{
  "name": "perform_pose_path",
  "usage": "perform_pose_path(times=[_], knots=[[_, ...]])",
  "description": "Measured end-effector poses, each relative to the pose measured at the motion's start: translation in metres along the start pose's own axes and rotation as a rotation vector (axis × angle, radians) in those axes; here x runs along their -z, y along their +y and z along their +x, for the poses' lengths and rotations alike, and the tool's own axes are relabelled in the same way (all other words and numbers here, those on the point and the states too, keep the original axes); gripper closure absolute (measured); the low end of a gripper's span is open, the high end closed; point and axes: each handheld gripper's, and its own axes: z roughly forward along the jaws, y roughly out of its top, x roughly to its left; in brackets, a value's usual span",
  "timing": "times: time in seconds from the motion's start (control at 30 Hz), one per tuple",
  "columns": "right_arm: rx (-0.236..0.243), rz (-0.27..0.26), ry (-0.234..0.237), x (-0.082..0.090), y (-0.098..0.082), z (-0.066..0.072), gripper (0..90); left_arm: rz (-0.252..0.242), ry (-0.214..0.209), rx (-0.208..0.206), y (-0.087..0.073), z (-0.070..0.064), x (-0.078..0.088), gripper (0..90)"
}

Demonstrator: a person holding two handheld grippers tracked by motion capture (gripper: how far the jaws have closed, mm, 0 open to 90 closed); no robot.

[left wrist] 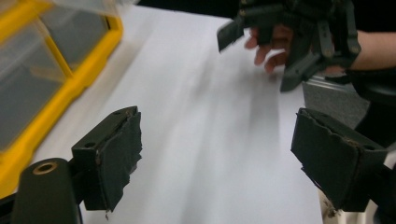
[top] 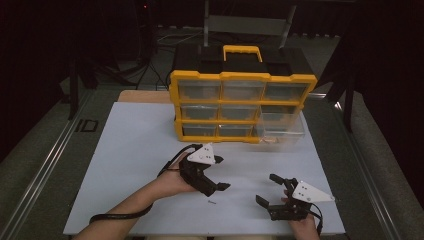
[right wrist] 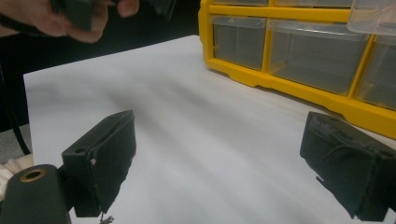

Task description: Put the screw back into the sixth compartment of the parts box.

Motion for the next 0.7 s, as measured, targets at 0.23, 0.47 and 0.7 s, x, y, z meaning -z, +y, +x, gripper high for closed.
perform_pose_path(times=[0.23,0.47,0.7], knots=[[-0.004,0.002,0.0,0.0,0.0,0.0,10.5,0.033,-0.045,-0.004,-0.022,-0.003,-0.003,23.3],[0.0,0.006,0.001,0.0,0.0,0.001,10.5,0.077,-0.061,-0.013,-0.04,-0.005,-0.01,32.6],[-0.002,0.005,0.001,0.0,0.0,0.0,10.5,0.144,-0.103,-0.04,-0.051,-0.005,-0.019,42.1]])
